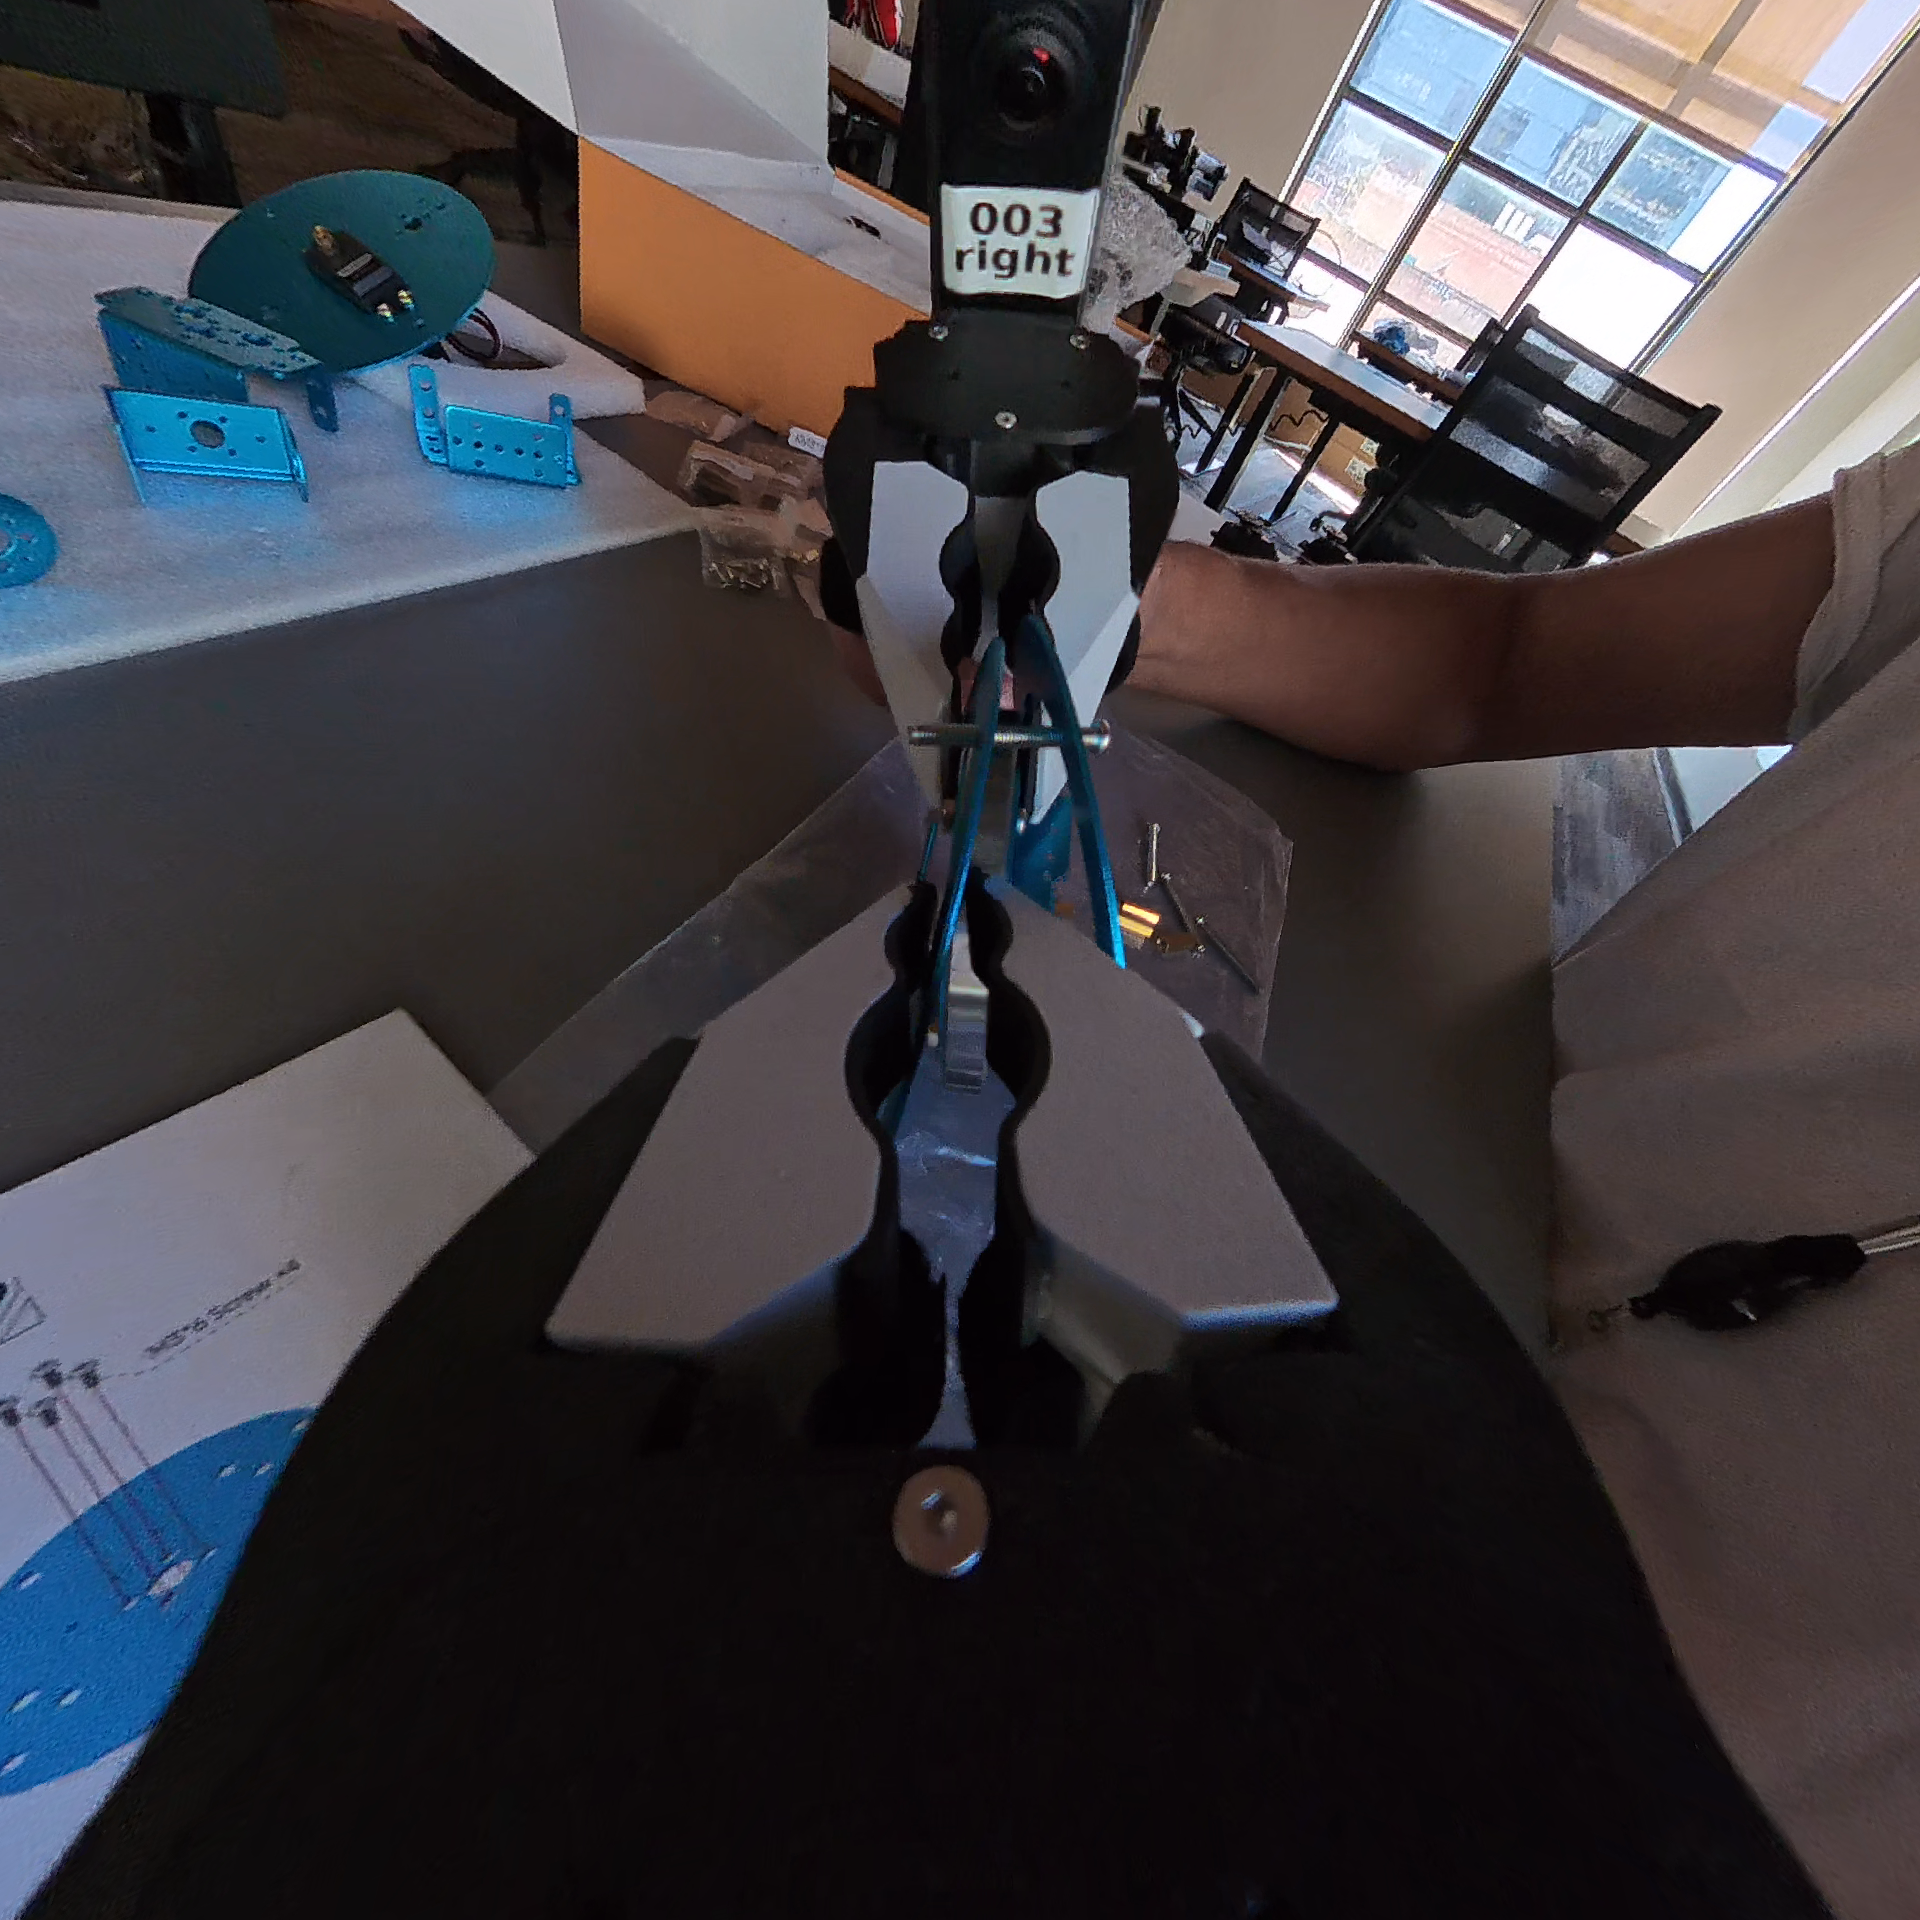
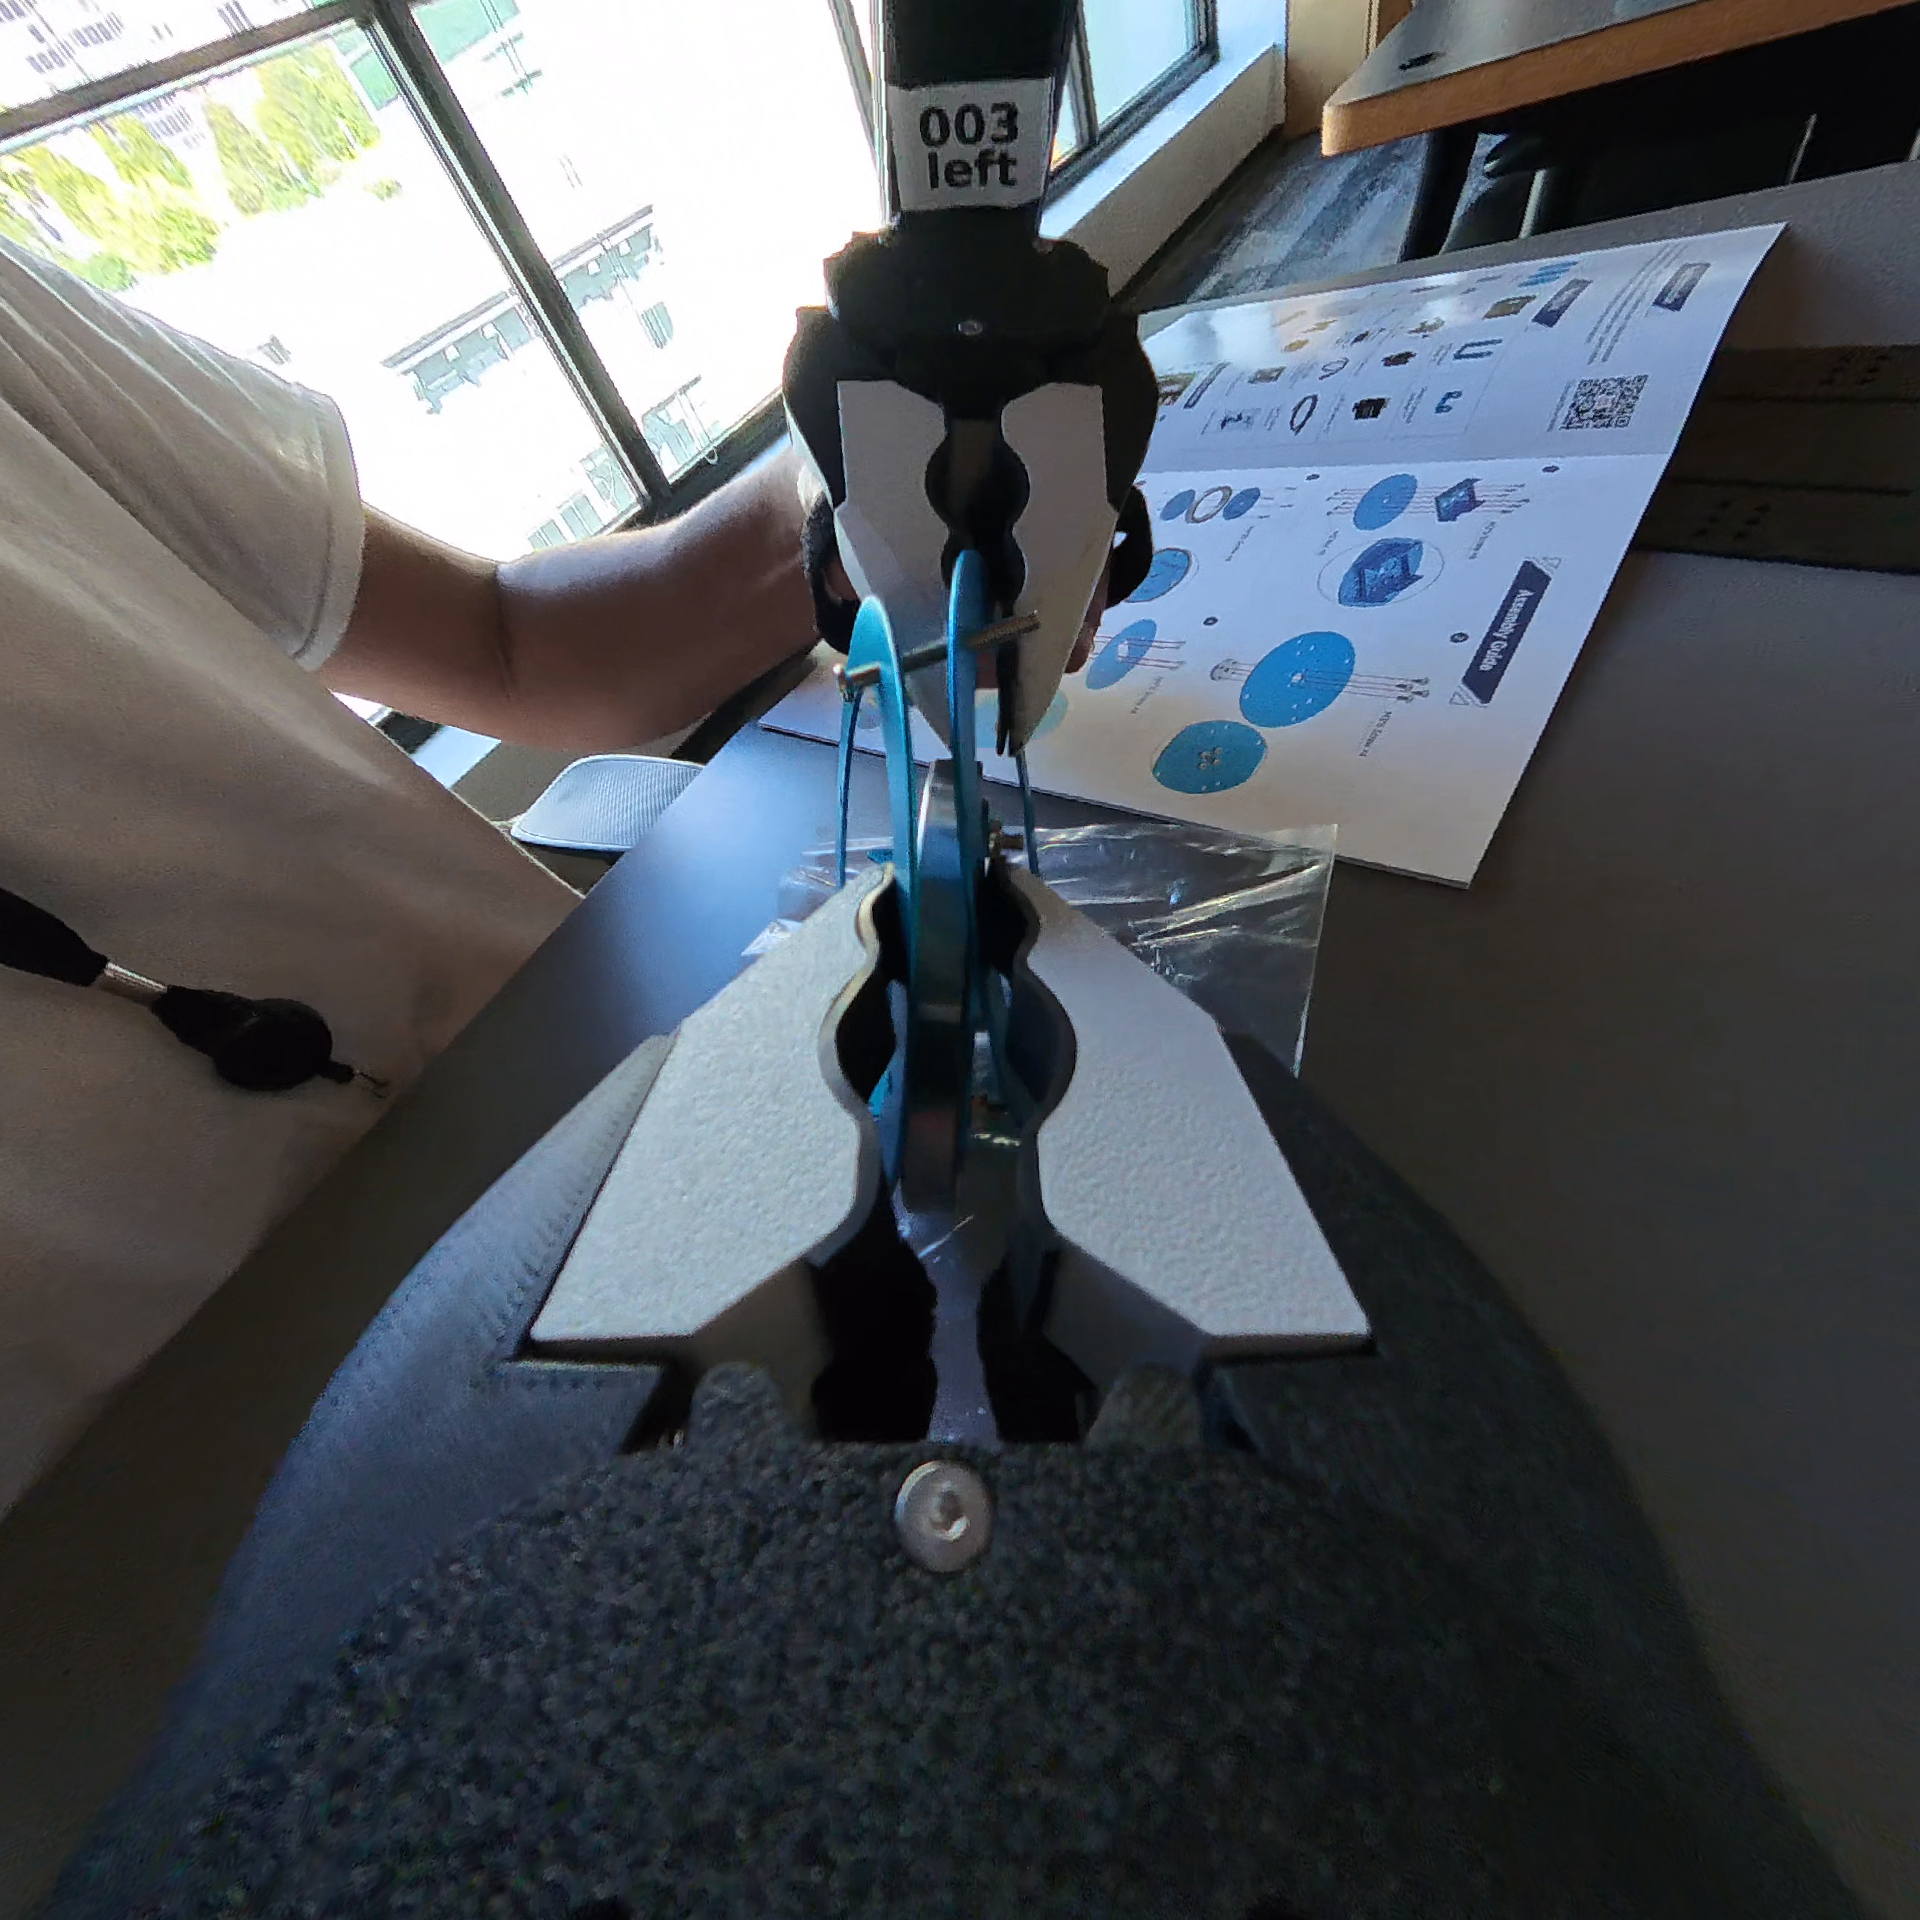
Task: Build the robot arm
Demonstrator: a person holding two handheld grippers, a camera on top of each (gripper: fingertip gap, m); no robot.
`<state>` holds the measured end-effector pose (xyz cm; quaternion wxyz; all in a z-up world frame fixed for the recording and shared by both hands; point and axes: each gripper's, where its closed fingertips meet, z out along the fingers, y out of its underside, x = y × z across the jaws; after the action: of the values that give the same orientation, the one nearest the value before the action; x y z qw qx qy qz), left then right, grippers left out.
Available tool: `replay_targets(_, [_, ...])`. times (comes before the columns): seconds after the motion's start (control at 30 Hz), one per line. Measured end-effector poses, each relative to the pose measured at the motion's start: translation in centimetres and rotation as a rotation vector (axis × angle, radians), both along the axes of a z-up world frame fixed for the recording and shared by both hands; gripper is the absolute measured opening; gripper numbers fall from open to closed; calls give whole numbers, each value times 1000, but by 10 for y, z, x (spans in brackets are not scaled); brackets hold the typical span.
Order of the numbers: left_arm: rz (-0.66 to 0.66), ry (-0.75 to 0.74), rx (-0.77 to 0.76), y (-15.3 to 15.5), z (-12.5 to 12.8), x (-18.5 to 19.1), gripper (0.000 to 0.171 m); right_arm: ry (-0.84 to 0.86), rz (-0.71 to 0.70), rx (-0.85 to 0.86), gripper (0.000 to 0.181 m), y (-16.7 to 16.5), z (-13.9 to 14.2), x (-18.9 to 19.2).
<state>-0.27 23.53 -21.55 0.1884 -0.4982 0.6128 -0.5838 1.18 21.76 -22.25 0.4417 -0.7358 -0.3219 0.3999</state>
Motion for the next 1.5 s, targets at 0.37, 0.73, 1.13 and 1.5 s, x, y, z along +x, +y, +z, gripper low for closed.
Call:
replay_targets(0.37, [-53, -89, -168, 15, 8, -21, 26, 77, 12, -28, 13, 9, 32, -3])
replay_targets(0.73, [-109, -168, -64, 2, 20, -16, 13, 24, 57, -26, 14, 22, 43, -20])
replay_targets(1.13, [-96, -60, -129, -2, 9, -15, 12, -215, 83, -129, 12, 11, 17, -15])
replay_targets(1.5, [-43, -39, -39, 3, 4, -8, 12, -19, 17, -140, 12, 5, -3, 1])
